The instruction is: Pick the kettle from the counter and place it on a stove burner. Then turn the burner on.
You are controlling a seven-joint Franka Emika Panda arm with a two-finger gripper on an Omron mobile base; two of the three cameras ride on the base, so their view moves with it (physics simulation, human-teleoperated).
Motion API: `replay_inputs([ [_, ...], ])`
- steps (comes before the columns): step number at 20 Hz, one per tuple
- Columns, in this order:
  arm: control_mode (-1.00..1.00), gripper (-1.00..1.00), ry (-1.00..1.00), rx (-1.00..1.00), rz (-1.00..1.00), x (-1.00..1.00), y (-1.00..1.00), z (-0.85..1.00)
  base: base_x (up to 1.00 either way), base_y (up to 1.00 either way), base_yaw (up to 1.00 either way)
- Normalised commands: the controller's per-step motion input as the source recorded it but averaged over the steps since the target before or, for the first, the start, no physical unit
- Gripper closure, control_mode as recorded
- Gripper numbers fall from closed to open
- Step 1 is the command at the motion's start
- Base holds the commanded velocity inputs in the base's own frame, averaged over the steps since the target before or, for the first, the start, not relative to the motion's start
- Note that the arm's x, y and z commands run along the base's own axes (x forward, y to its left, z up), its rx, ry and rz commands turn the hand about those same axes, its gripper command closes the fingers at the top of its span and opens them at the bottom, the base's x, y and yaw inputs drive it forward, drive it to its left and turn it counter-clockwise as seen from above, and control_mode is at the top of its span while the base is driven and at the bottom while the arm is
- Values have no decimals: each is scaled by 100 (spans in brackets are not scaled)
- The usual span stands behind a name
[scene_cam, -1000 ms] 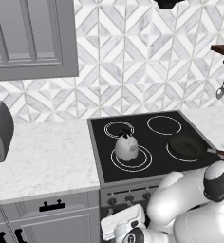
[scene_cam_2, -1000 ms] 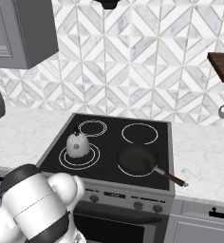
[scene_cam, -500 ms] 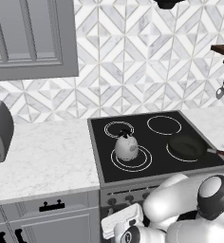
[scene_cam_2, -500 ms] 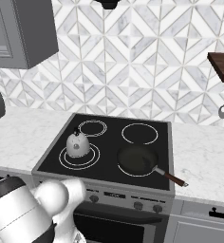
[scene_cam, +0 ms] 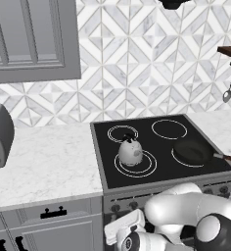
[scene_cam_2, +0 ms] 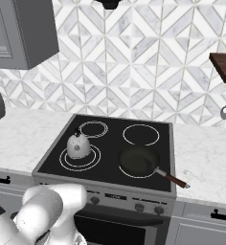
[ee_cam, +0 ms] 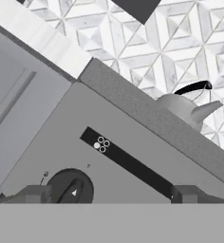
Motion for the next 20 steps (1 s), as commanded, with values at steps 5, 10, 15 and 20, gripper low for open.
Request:
replay_inputs([
  [5, -100, -100, 2, 1, 4, 48, -15, -11, 0, 0, 0],
  [10, -100, -100, 2, 2, 3, 46, -17, -2, 0, 0, 0],
  [15, -100, -100, 2, 2, 2, 49, -21, -4, 0, 0, 0],
  [20, -100, -100, 2, 1, 3, 49, -23, -12, 0, 0, 0],
])
